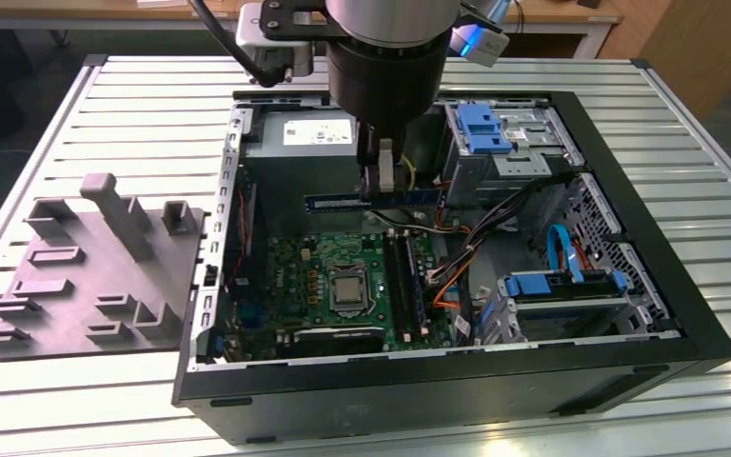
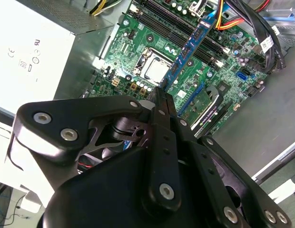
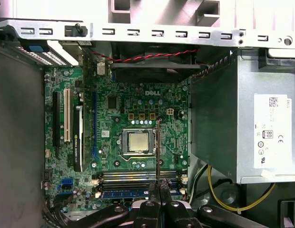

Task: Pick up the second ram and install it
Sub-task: 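Insert the second ram into the second slot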

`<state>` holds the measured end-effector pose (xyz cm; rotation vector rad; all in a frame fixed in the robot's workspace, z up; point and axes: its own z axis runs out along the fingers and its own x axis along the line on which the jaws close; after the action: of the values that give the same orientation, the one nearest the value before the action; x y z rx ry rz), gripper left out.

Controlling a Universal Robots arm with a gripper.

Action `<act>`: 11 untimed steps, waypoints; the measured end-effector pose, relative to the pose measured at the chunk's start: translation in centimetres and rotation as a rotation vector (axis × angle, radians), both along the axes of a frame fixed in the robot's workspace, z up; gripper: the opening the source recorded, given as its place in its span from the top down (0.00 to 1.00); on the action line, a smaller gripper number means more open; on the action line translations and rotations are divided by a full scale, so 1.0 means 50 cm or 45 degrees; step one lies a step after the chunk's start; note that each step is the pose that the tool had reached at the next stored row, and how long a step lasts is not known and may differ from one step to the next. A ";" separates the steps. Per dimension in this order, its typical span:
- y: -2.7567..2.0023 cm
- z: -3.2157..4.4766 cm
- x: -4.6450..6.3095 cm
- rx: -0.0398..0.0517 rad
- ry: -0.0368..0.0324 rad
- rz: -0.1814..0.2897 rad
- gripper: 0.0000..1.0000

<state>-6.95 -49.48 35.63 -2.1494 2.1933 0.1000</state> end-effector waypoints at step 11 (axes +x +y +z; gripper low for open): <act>0.0000 -0.002 0.000 0.000 0.0000 -0.118 0.89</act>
<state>-6.96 -49.48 35.52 -2.0434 2.2887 0.0948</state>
